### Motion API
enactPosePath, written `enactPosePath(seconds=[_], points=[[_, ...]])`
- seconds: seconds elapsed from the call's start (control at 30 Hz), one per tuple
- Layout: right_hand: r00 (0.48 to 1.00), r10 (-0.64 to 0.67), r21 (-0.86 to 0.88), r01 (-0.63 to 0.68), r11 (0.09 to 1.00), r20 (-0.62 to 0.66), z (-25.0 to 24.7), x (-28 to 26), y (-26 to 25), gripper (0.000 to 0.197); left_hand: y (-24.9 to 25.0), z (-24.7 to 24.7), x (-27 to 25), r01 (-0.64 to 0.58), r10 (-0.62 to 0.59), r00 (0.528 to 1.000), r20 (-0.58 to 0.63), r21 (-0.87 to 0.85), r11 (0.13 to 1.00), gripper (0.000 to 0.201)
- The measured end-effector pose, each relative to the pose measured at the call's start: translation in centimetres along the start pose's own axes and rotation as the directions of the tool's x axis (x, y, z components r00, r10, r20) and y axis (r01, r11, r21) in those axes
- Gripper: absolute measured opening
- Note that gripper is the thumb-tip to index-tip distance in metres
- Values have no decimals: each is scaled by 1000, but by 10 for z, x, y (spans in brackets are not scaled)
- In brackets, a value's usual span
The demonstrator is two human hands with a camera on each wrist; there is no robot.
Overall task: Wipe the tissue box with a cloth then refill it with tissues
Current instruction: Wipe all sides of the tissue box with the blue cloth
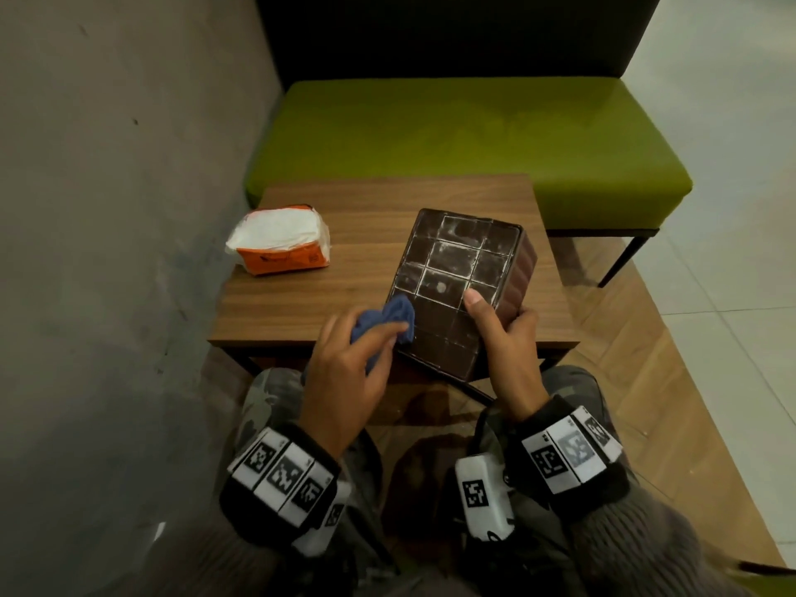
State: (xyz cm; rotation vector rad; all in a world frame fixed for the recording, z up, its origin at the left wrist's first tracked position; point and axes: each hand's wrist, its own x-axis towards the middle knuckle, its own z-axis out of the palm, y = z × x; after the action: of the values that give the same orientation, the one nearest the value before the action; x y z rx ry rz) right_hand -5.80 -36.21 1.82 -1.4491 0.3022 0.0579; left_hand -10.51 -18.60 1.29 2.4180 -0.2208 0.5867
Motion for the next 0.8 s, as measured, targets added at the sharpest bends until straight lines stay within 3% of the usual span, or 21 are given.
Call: enactPosePath(seconds=[0.13, 0.3, 0.37, 0.47, 0.53, 0.63, 0.8], points=[[1000, -1, -21, 1, 1000, 25, 7, -8, 4, 86, 5, 0, 25, 19, -19, 995, -93, 1, 1000, 27], [1000, 16, 26, -16, 1000, -8, -1, -2, 1, 85, 0, -2, -5, -81, 81, 997, 3, 52, 995, 26], [999, 19, -20, -18, 1000, 32, 1, -3, 5, 83, -2, -2, -1, -51, 51, 999, -4, 34, 998, 26], [997, 38, -20, -37, 999, 62, 7, -10, 9, 84, 1, -3, 19, 33, -32, 994, -107, 8, 999, 28], [997, 55, 21, -56, 998, 50, 6, -10, 7, 93, 5, -3, 14, -17, 20, 997, -81, 39, 999, 28], [996, 48, 48, -51, 998, 69, 0, -6, 0, 85, 7, -3, -2, -102, 102, 995, 0, 22, 995, 30], [996, 36, 20, -38, 999, 82, 4, -10, 4, 91, 0, -1, 19, 117, -122, 975, -185, -37, 992, 28]])
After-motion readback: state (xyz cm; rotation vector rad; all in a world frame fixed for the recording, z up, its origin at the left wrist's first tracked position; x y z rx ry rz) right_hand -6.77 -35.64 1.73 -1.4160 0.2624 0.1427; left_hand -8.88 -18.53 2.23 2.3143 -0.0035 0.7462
